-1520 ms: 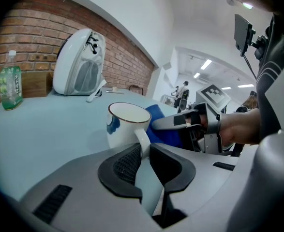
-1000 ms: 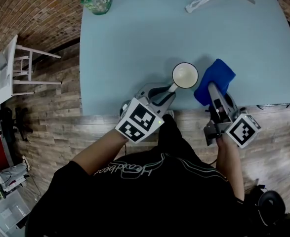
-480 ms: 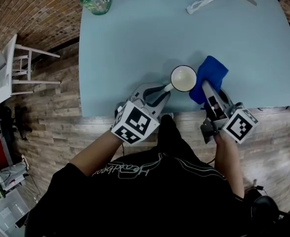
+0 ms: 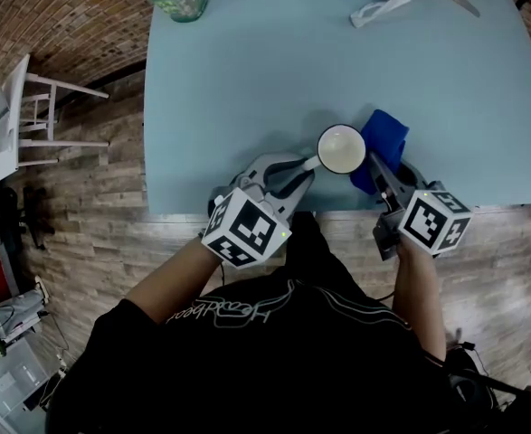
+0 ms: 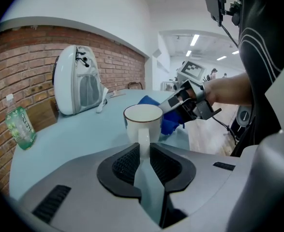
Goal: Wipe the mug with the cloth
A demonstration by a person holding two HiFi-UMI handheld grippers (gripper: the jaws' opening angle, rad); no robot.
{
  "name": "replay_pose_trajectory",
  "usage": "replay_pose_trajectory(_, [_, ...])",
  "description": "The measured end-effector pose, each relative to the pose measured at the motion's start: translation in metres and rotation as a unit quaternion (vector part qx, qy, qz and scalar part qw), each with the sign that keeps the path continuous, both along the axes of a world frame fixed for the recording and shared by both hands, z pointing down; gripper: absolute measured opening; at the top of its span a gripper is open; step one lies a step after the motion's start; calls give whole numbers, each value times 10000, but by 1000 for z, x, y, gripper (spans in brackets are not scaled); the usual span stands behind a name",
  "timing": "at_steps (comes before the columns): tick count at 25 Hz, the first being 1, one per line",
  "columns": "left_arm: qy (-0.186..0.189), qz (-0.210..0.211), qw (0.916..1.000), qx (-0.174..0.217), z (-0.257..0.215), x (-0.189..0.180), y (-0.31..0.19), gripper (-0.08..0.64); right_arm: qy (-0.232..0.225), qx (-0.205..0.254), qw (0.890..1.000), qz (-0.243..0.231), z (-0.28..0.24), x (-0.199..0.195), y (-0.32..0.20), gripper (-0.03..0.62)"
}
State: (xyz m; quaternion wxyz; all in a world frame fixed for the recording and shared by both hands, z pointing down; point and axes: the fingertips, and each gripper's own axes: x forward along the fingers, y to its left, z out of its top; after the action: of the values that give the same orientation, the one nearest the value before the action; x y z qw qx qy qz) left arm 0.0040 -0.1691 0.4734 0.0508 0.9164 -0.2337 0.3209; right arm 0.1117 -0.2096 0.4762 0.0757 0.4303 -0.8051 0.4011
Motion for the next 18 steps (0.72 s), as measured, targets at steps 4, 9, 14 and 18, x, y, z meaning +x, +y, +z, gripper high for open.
replay_pose_trajectory(4, [2,34,10000,36,0,-3,-3,66,482,-15,9983,-315,7,-4,-2,61])
replay_pose_trajectory(9, [-174,169,9994,227,0,-4,-6,67,-172,255,9993,-225,-16,4,-4,61])
replay_pose_trajectory(14, [-388,299,9980,397,-1,-9,-10,67,-958,620,9931,-269,-50,12,-9,61])
replay_pose_trajectory(18, [-437,382,9973,443,-1,-11,-15,67,-1258,800,9878,-446,-65,12,-14,61])
